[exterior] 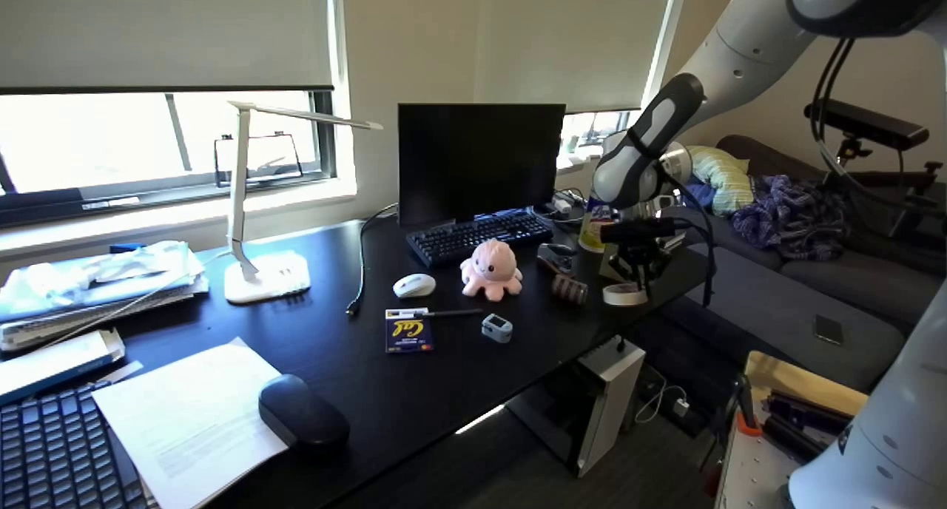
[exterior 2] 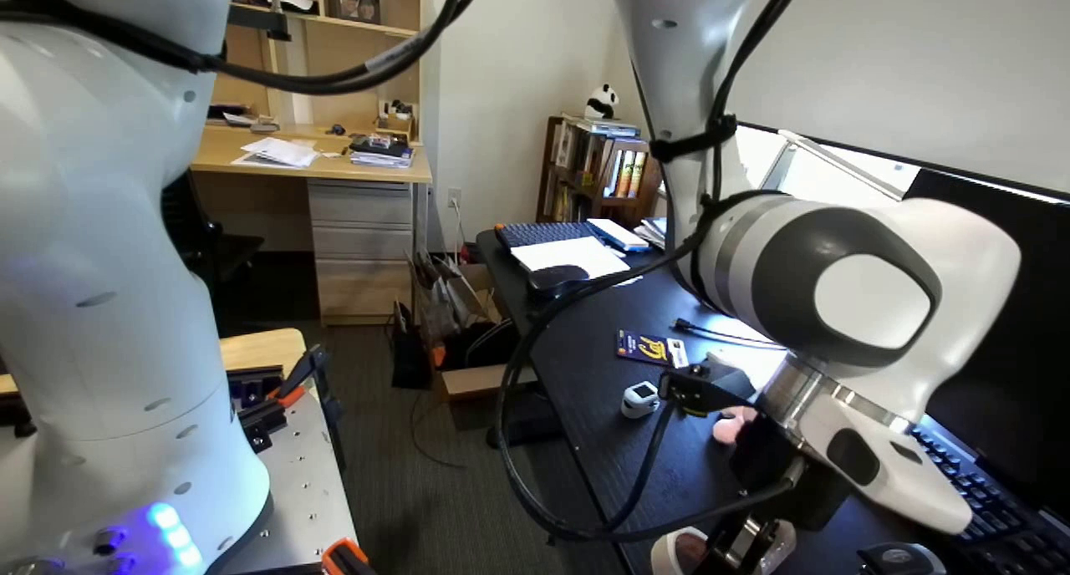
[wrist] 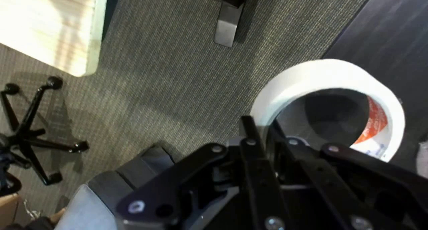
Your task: Take the masking tape and move it to the right
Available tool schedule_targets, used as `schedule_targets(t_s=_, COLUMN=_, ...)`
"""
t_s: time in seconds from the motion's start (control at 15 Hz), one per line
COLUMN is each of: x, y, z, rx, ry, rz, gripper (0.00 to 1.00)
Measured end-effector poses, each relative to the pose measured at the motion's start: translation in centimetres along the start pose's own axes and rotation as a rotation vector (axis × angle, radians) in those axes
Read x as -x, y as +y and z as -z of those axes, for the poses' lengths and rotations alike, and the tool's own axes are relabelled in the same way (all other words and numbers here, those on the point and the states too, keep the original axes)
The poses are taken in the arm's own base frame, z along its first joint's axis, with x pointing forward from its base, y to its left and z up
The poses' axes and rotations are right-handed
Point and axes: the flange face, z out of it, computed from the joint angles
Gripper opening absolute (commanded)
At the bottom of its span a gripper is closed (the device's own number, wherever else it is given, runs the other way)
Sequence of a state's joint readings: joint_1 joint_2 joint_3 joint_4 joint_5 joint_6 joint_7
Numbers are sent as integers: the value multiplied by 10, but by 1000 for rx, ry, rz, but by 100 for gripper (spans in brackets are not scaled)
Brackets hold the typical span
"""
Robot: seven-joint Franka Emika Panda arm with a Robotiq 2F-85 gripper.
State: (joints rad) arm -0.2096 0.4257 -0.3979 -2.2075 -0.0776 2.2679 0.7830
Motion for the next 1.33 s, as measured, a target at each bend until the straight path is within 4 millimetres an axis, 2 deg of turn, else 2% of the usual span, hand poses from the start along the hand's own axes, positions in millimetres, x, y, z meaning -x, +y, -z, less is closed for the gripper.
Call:
schedule_targets(t_s=0.2, x=-20, y=-3, z=-20, rx=-17, ry=-52, rz=-114, gripper=4)
schedule_targets(t_s=0.4, x=-38, y=-4, z=-31, rx=-19, ry=-68, rz=-236, gripper=4)
schedule_targets(t_s=0.6, x=-51, y=-7, z=-36, rx=-6, ry=-53, rz=-334, gripper=4)
schedule_targets(t_s=0.8, x=-60, y=-17, z=-33, rx=-30, ry=-15, rz=-396, gripper=4)
schedule_targets(t_s=0.87, x=-61, y=-22, z=-31, rx=-48, ry=4, rz=-400, gripper=35)
schedule_targets(t_s=0.93, x=-61, y=-29, z=-29, rx=-63, ry=19, rz=-399, gripper=36)
schedule_targets(t_s=1.33, x=-37, y=-70, z=-28, rx=-97, ry=23, rz=-372, gripper=73)
